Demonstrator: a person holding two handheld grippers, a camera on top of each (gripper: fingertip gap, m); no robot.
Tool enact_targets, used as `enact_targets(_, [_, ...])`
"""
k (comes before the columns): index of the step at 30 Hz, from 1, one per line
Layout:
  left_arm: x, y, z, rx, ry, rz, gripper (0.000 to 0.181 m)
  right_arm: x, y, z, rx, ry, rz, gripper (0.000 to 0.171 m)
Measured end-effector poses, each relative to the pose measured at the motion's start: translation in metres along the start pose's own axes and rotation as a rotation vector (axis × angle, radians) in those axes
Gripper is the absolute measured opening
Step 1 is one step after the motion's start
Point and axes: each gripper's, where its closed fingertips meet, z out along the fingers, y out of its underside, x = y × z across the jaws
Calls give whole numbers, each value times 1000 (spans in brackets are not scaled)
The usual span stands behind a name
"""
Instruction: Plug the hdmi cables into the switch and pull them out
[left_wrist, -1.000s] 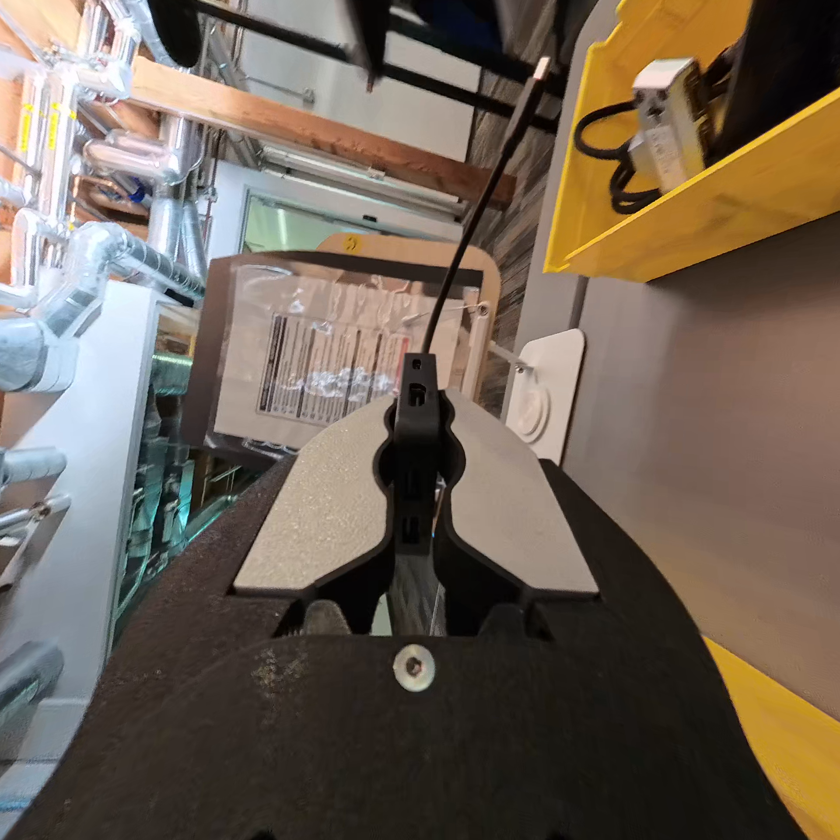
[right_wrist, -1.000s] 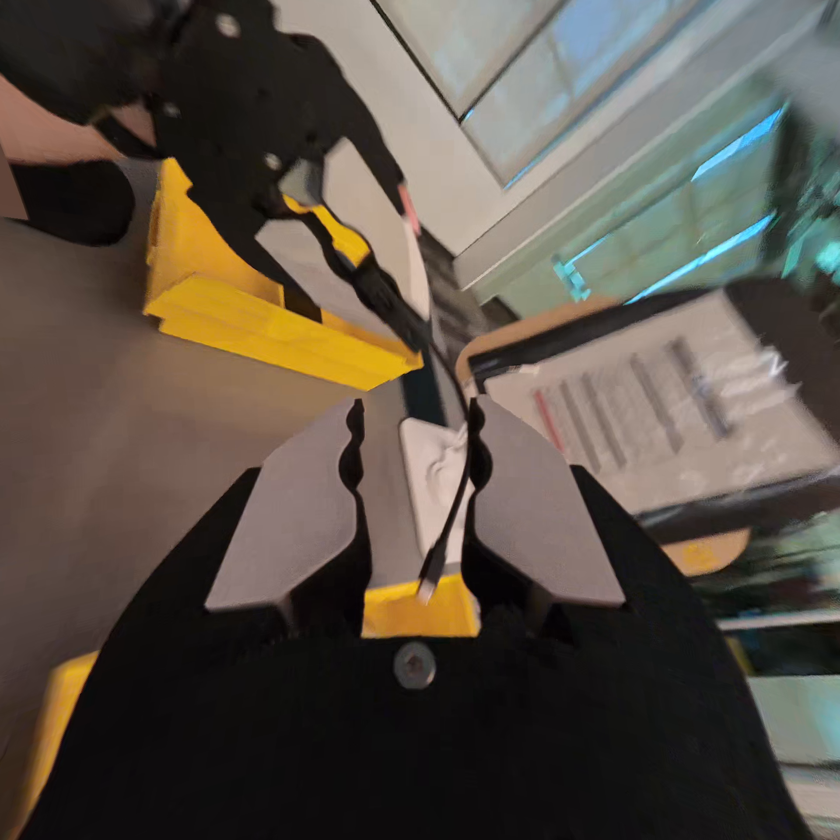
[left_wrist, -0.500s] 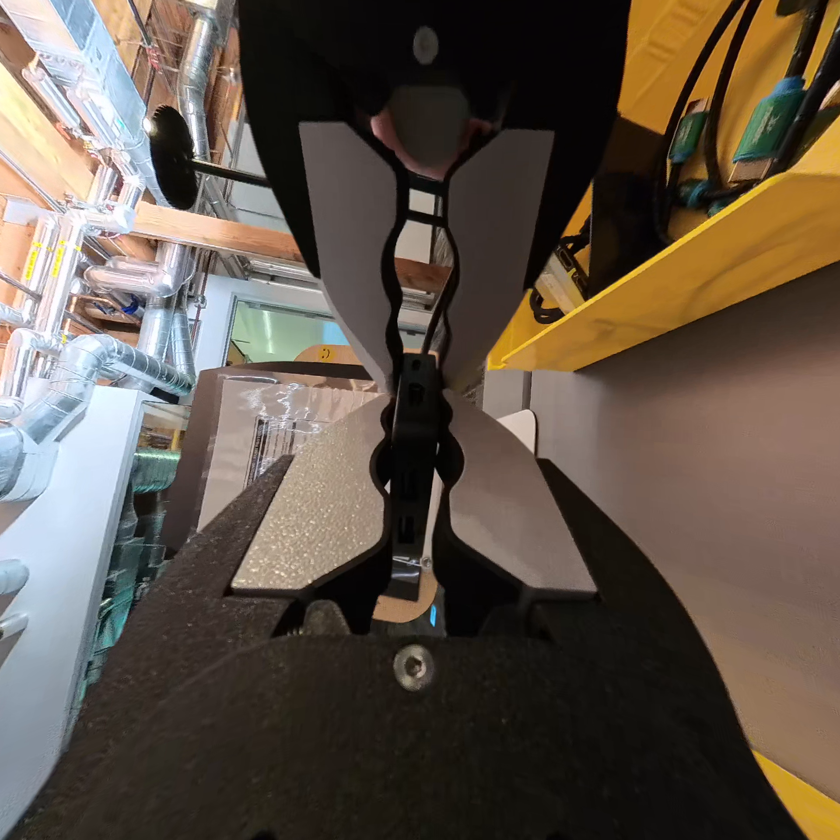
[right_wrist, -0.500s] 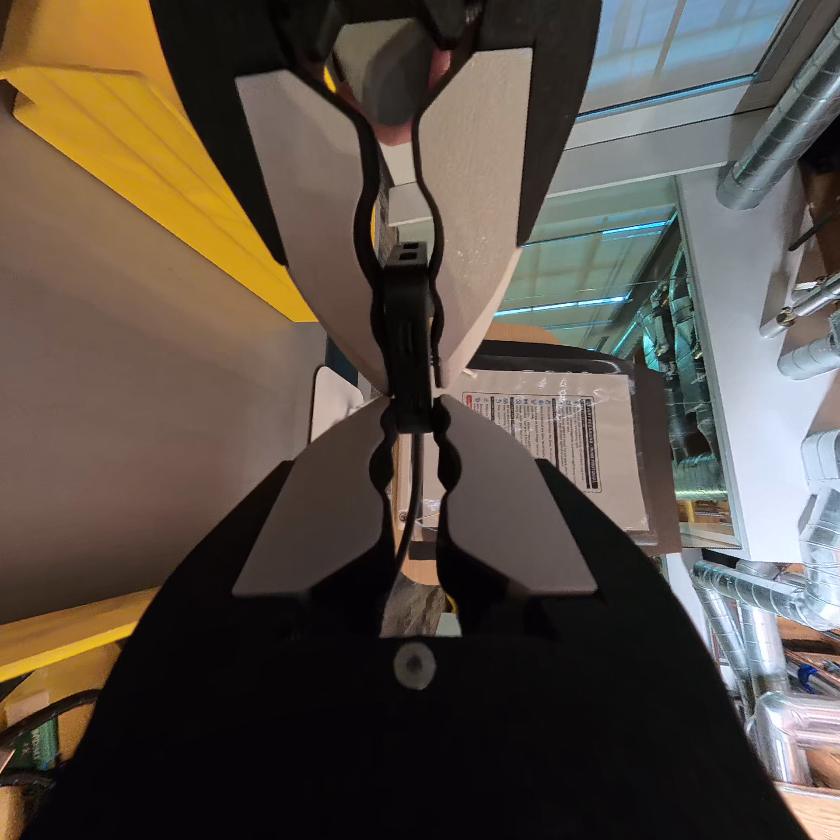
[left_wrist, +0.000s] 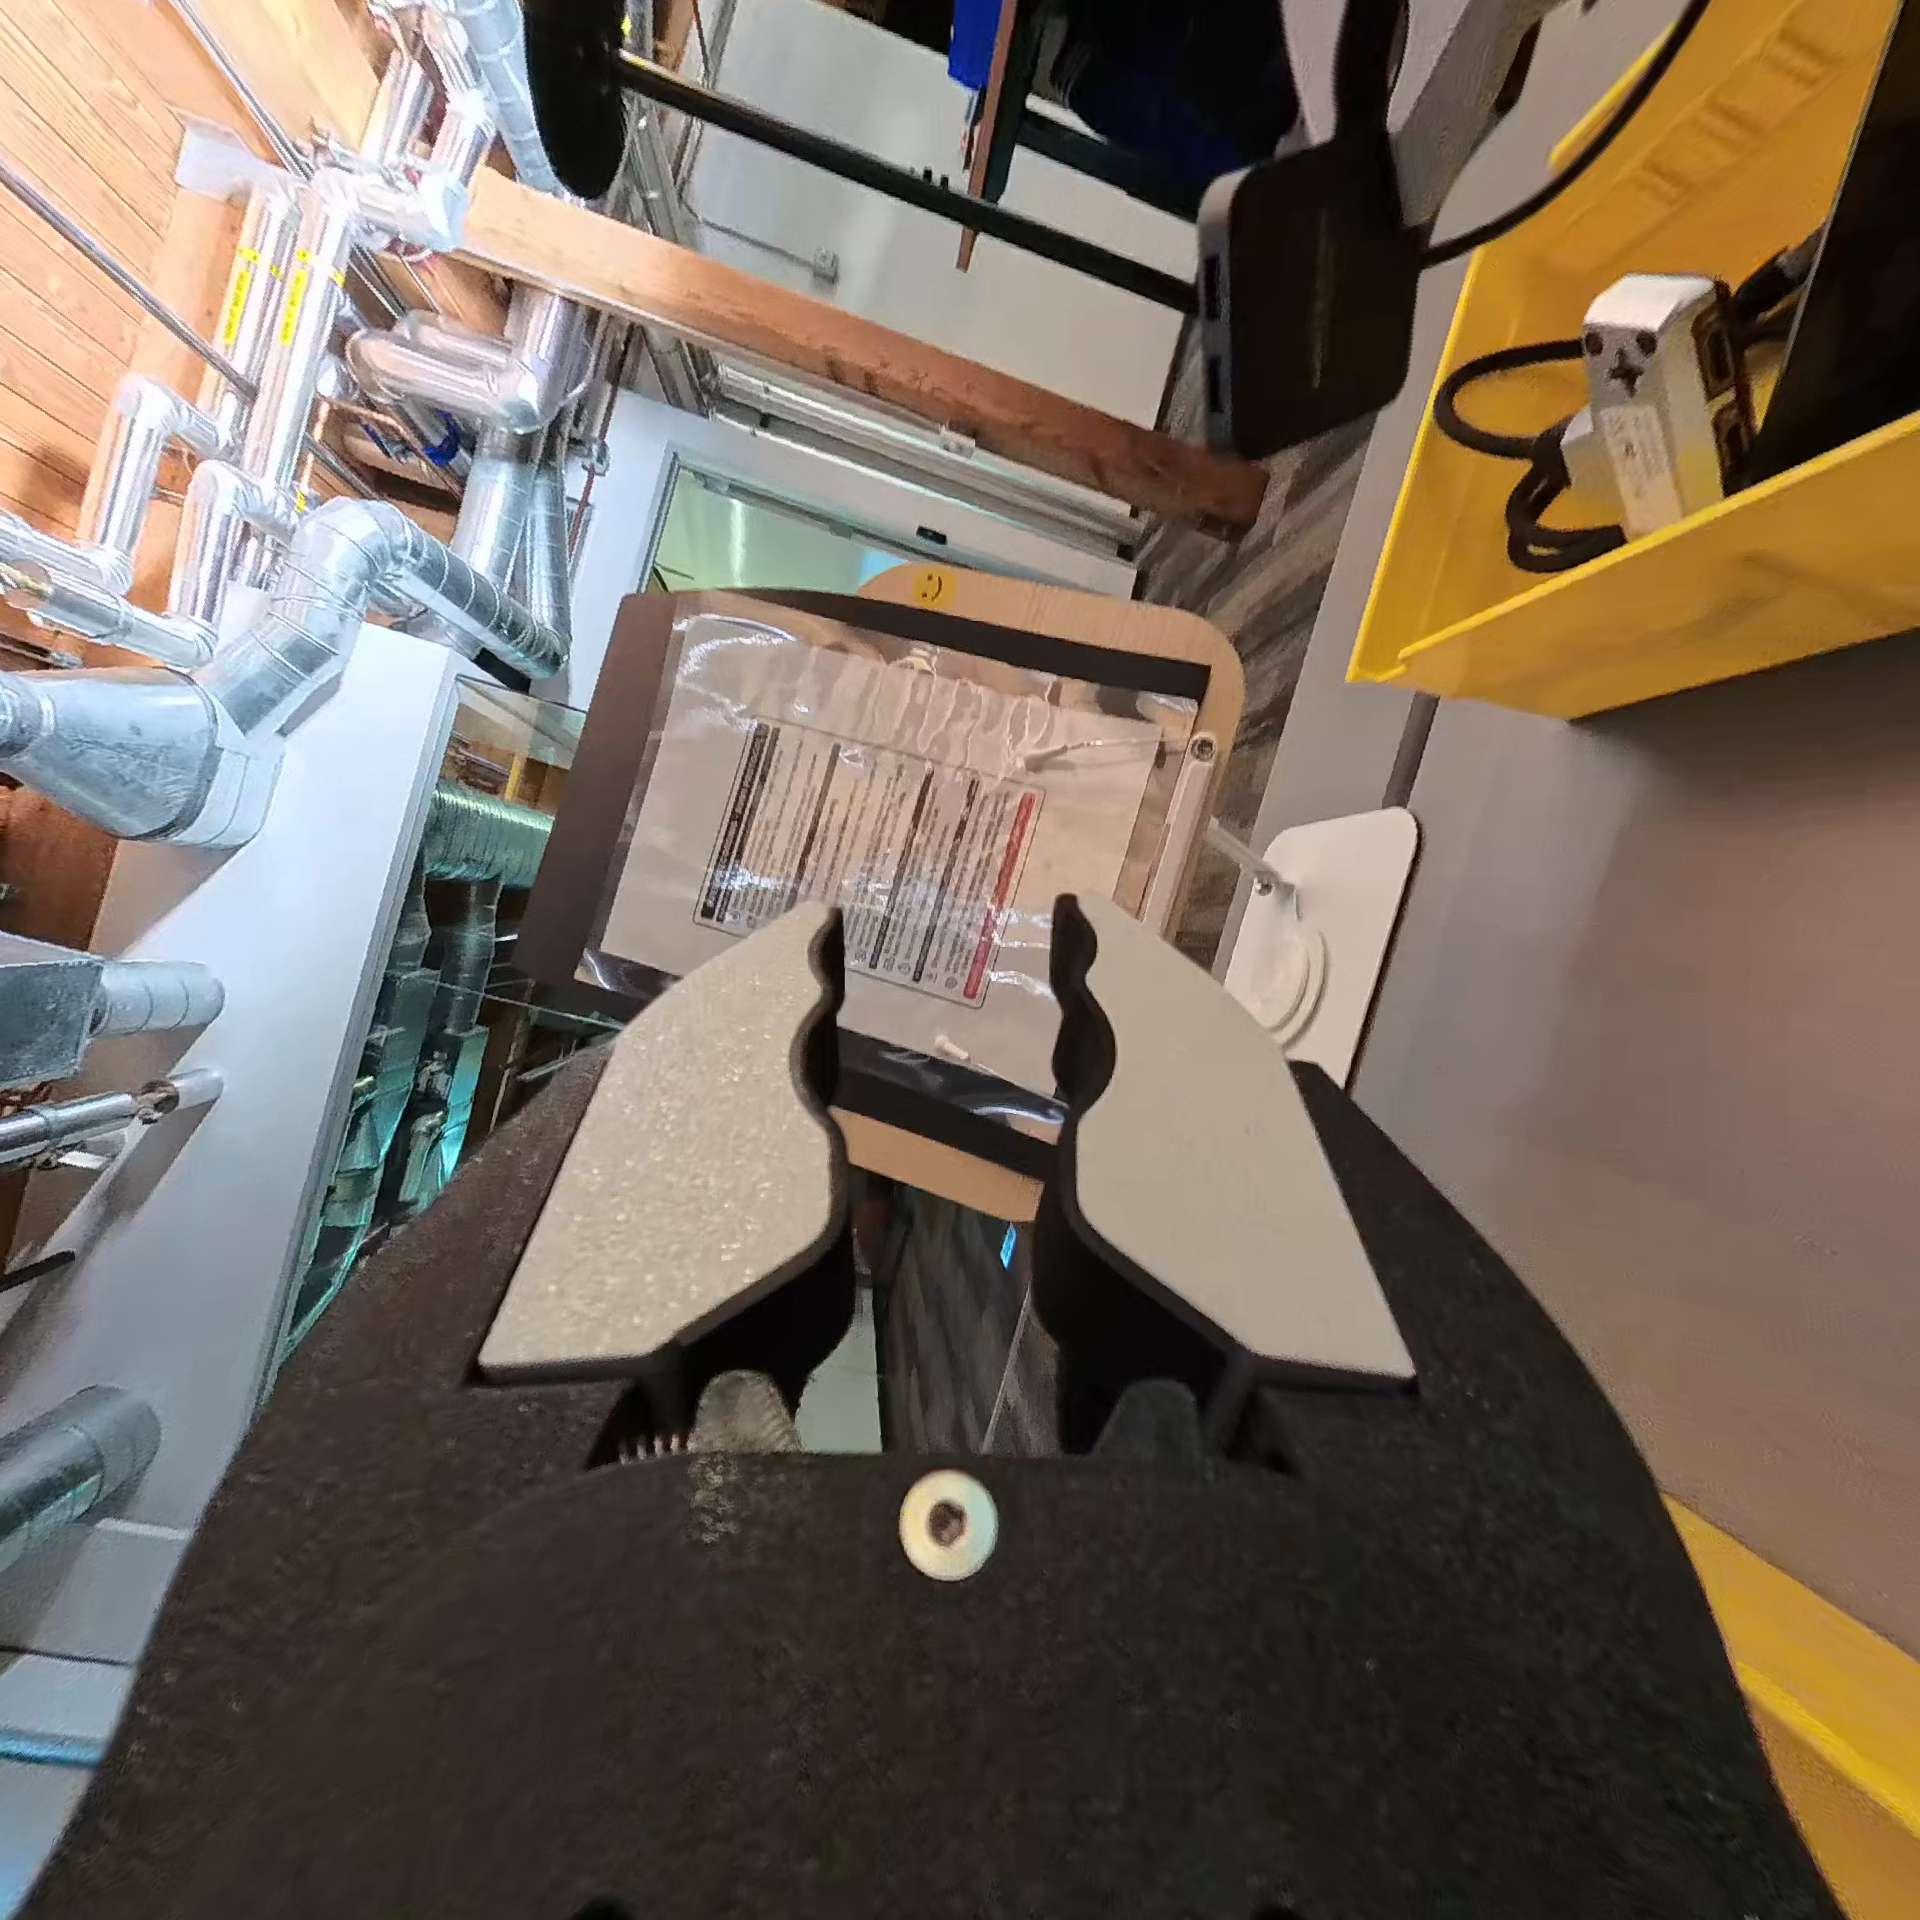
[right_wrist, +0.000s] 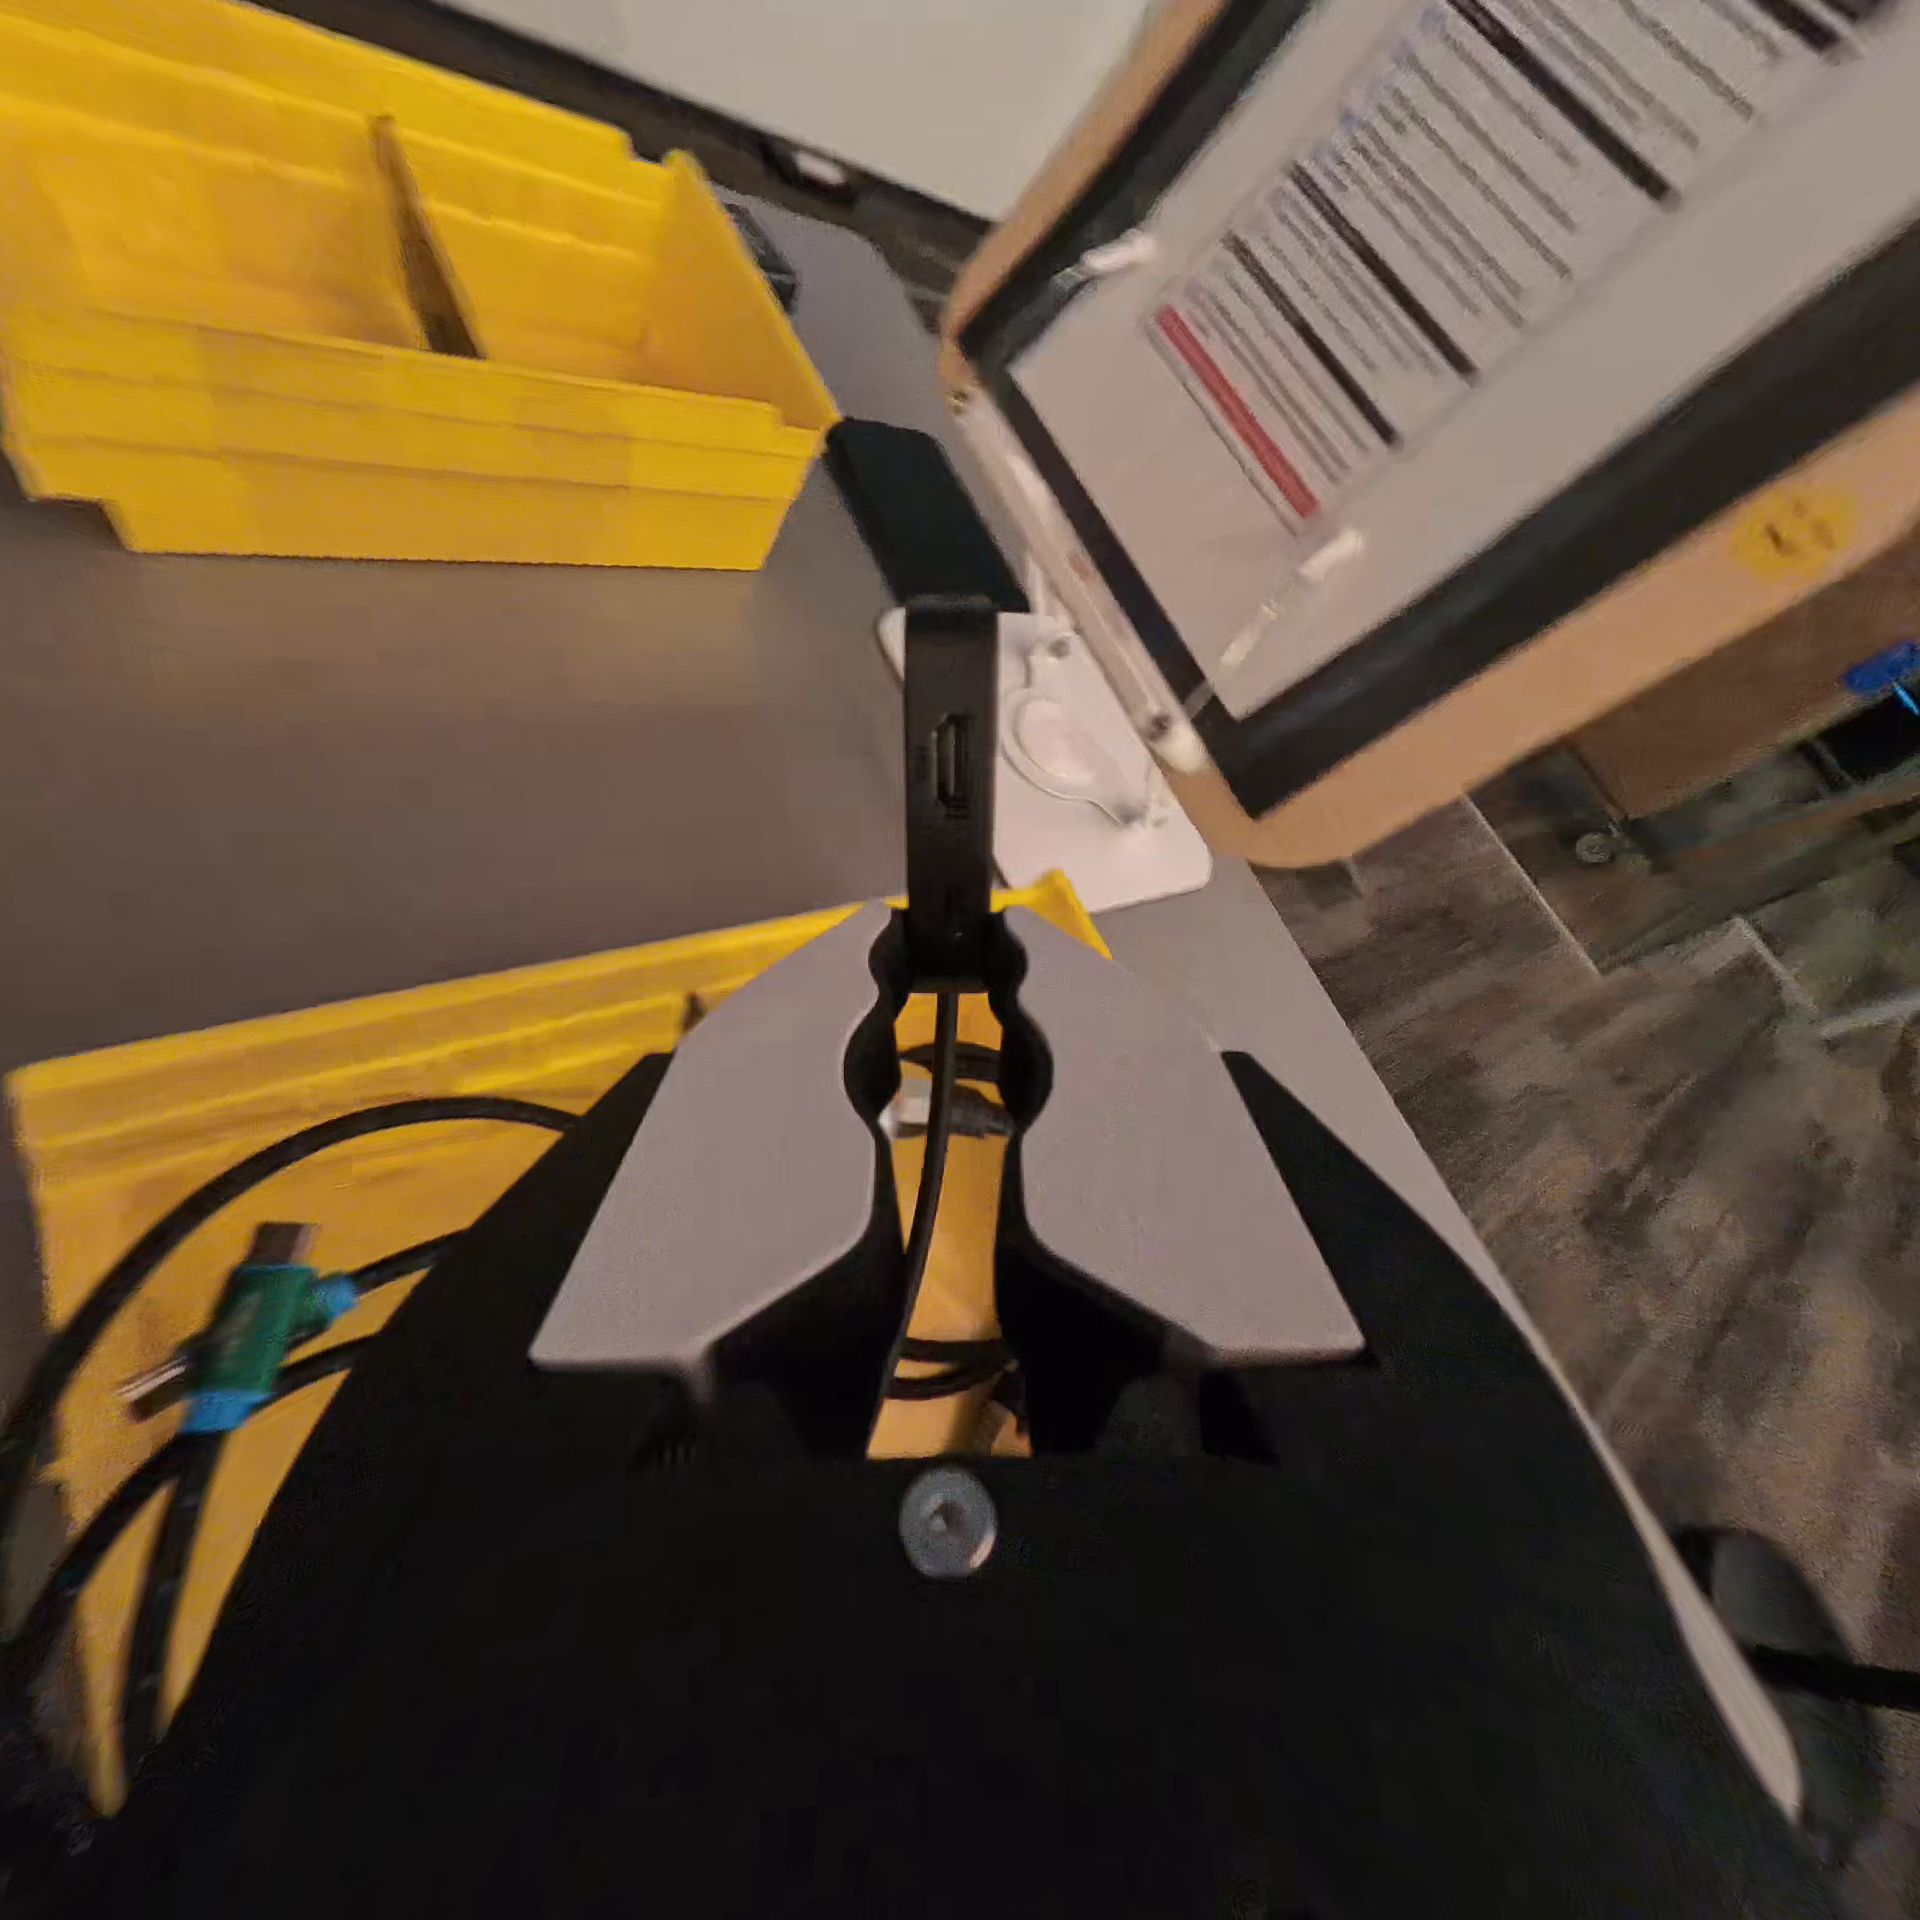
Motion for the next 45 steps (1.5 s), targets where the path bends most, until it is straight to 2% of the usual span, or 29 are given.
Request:
enact_targets(2, [4,4,2,-19,20,6,37,22,20,2,-29,47,93,14])
enact_targets(5, [9,7,6,-41,33,34,37,36,54,9,-141,94,88,14])
enact_targets(8, [14,11,10,-60,46,53,36,26,69,28,-169,32,-14,15])
enact_targets(12, [17,18,14,-85,58,66,34,17,94,44,-306,9,-151,15])
enact_targets(16, [18,20,13,-94,65,67,34,28,93,46,-311,108,-204,25])
enact_targets(19, [16,25,12,-114,68,70,34,35,80,32,-296,156,-155,38])
enact_targets(24, [10,50,10,-201,88,52,33,46,45,-13,-238,256,-76,36])
enact_targets(26, [7,70,8,-281,98,47,33,54,52,-36,-322,319,13,38])
enact_targets(28, [6,99,3,-399,134,19,33,55,76,-58,-477,352,137,42])
enact_targets(31, [6,156,-17,-614,217,-128,34,35,118,-82,-686,281,355,46])
enact_targets(37, [6,258,-70,-978,253,-474,45,2,155,-81,-806,110,684,48])
enact_targets(42, [25,298,-92,-1085,302,-744,53,-15,193,-75,-989,35,788,47])
enact_targets(45, [53,304,-101,-1149,420,-969,55,-31,208,-76,-1078,-31,877,41])
